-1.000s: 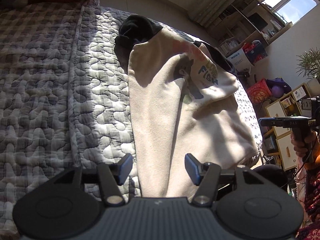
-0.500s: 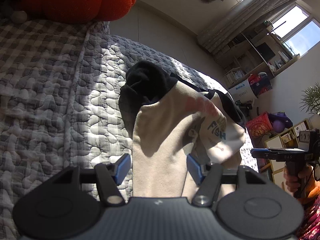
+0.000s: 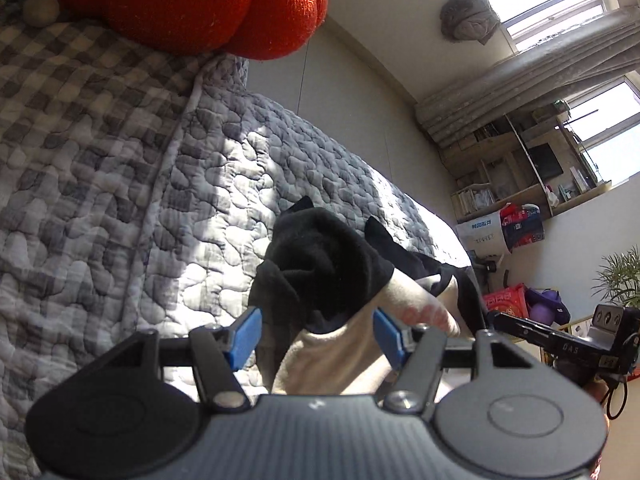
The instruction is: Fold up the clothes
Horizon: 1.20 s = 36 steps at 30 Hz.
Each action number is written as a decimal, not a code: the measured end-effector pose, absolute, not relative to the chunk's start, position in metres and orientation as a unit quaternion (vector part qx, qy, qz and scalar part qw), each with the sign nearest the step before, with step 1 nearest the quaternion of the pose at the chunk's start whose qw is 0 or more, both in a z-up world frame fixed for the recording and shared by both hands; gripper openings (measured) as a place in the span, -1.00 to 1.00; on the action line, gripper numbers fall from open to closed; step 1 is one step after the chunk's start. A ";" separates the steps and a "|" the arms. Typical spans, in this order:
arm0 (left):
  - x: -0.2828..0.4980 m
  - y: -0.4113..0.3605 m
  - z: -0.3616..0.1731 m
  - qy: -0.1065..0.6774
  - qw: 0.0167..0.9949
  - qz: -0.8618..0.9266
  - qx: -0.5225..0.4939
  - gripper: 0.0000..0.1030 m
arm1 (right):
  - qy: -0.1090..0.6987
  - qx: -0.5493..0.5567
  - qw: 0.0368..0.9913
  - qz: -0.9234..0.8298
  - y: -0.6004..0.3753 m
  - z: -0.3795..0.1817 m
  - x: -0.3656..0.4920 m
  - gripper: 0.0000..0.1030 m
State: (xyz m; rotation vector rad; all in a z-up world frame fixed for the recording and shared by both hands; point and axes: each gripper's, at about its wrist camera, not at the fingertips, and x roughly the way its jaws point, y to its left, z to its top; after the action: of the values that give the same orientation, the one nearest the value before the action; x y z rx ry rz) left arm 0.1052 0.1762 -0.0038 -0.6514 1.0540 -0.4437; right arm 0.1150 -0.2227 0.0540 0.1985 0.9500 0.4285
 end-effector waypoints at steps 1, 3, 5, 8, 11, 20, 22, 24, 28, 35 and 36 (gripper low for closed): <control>0.109 0.175 -0.005 0.489 0.790 -0.205 -0.308 0.22 | 0.448 0.100 0.863 0.210 -0.219 0.053 0.123 0.22; 0.117 0.174 -0.009 0.491 0.783 -0.202 -0.325 0.22 | 0.449 0.101 0.861 0.218 -0.207 0.050 0.138 0.22; 0.126 0.174 -0.014 0.499 0.773 -0.197 -0.339 0.22 | 0.456 0.092 0.857 0.222 -0.192 0.043 0.152 0.22; 0.135 0.175 -0.020 0.506 0.770 -0.183 -0.344 0.21 | 0.467 0.075 0.851 0.227 -0.172 0.033 0.165 0.22; 0.142 0.175 -0.024 0.509 0.767 -0.178 -0.347 0.19 | 0.473 0.058 0.846 0.237 -0.154 0.024 0.173 0.22; 0.132 0.160 -0.022 0.498 0.790 -0.177 -0.311 -0.65 | 0.467 -0.026 0.852 0.237 -0.109 0.001 0.164 -0.71; 0.125 0.157 -0.016 0.485 0.803 -0.179 -0.295 -0.75 | 0.455 -0.029 0.860 0.229 -0.109 0.004 0.159 -0.88; 0.115 0.157 -0.008 0.465 0.818 -0.187 -0.281 -0.77 | 0.440 -0.026 0.871 0.217 -0.115 0.013 0.154 -0.95; 0.097 0.158 0.007 0.439 0.835 -0.204 -0.260 -0.78 | 0.410 -0.016 0.891 0.195 -0.129 0.031 0.143 -0.99; 0.056 0.152 0.018 0.418 0.848 -0.243 -0.218 -0.79 | 0.400 0.008 0.899 0.179 -0.166 0.049 0.115 -0.99; 0.050 0.149 0.018 0.415 0.849 -0.249 -0.210 -0.79 | 0.401 0.012 0.899 0.179 -0.171 0.050 0.110 -0.99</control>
State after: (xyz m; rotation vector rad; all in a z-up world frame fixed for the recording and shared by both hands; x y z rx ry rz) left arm 0.0498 0.1494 0.0184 -0.4419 0.8750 -0.5253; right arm 0.1095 -0.1712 0.0496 0.0251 0.8297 0.3700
